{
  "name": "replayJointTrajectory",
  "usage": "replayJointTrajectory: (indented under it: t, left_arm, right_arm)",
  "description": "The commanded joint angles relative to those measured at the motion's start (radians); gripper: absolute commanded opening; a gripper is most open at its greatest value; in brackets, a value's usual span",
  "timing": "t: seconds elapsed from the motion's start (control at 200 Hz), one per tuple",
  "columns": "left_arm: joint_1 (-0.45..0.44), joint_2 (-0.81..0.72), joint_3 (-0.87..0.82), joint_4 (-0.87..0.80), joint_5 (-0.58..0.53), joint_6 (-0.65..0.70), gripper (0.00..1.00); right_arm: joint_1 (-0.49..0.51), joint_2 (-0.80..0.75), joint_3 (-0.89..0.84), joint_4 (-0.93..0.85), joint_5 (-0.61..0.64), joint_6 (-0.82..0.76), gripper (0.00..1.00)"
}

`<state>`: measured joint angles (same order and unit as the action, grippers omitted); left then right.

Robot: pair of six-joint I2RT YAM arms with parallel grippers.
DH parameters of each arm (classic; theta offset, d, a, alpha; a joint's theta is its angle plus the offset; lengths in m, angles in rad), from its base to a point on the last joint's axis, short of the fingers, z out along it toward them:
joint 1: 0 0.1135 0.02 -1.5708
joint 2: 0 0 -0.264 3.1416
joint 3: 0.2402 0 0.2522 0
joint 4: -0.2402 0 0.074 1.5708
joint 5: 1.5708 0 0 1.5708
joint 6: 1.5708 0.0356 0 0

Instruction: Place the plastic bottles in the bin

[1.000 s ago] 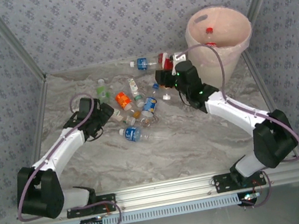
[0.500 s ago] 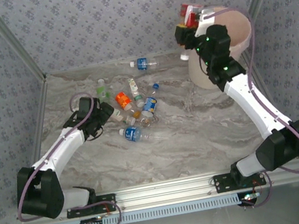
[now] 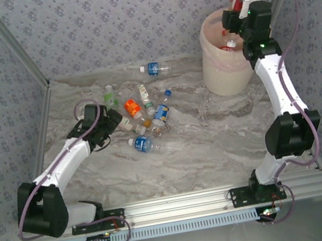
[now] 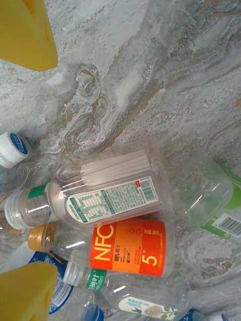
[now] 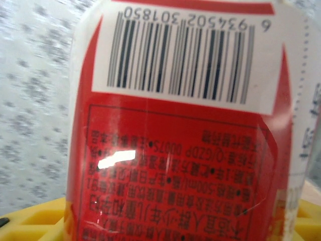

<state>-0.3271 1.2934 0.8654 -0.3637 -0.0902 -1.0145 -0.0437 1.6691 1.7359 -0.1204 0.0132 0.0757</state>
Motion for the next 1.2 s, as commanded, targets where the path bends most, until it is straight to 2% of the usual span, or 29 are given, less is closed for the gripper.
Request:
replayJointTrajectory:
  t: [0.0, 0.23, 0.41, 0.535, 0.605, 0.665, 0.749, 0.934, 1.194]
  left_arm:
    - [0.008, -0.047, -0.018, 0.01, -0.012, 0.006, 0.98]
    - [0.008, -0.06, -0.024, 0.008, -0.02, 0.004, 0.98]
    - [0.008, -0.061, -0.025, 0.006, -0.021, 0.004, 0.98]
    - [0.008, -0.069, -0.026, 0.002, -0.028, 0.005, 0.98]
    - [0.008, -0.071, -0.029, 0.002, -0.029, 0.005, 0.98]
    - [0.008, -0.071, -0.026, 0.0, -0.03, 0.005, 0.98]
    - [0.008, -0.071, -0.026, 0.0, -0.029, 0.007, 0.98]
    - [0.008, -0.066, -0.027, 0.003, -0.027, 0.005, 0.98]
    - [0.009, -0.066, -0.028, 0.004, -0.025, 0.005, 0.98]
  right_arm:
    - [-0.051, 0.028, 0.054, -0.059, -0.041, -0.046, 0.57]
    - [-0.121, 0.098, 0.086, -0.045, -0.057, -0.082, 0.58]
    - [-0.134, 0.152, 0.122, -0.047, -0.07, -0.112, 0.6]
    - [-0.133, 0.173, 0.122, -0.041, -0.003, -0.128, 0.62]
    - [-0.127, 0.182, 0.122, -0.039, 0.074, -0.155, 0.64]
    - [-0.116, 0.19, 0.128, -0.048, 0.169, -0.168, 0.68]
    - [-0.103, 0.189, 0.123, -0.055, 0.239, -0.189, 0.75]
    - [-0.08, 0.172, 0.118, -0.065, 0.314, -0.215, 0.85]
    - [-0.067, 0.133, 0.136, -0.111, 0.349, -0.131, 0.87]
